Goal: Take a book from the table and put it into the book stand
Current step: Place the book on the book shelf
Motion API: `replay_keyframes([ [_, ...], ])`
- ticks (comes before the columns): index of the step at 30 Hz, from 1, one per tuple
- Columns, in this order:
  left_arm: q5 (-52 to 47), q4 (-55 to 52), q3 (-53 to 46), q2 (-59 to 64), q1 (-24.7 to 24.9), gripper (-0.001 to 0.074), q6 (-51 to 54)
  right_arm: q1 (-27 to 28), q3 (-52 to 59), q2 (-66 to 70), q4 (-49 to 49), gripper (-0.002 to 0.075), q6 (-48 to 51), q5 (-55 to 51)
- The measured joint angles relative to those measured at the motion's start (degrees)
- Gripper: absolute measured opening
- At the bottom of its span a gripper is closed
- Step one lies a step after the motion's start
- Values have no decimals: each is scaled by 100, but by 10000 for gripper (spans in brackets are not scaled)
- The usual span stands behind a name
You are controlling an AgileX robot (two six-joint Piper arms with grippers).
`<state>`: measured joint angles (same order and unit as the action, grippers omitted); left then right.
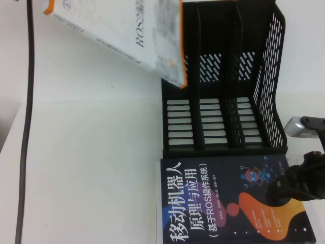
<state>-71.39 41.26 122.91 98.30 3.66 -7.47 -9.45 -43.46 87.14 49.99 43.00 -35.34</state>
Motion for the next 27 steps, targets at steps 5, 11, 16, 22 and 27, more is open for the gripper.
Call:
replay_keyframes([
  [5, -103, -267, 125, 436, 81, 99, -181, 0, 0, 0, 0, -3, 0, -10],
  [11, -122, -343, 125, 627, 430, 99, -193, 0, 0, 0, 0, -3, 0, -10],
  [16, -71, -486, 125, 635, 652, 99, -193, 0, 0, 0, 0, -3, 0, -10],
  [22, -63, -834, 125, 713, 663, 99, -265, 0, 0, 0, 0, -3, 0, -10],
  [27, 78, -899, 125, 879, 663, 99, -264, 0, 0, 0, 0, -3, 0, -10],
])
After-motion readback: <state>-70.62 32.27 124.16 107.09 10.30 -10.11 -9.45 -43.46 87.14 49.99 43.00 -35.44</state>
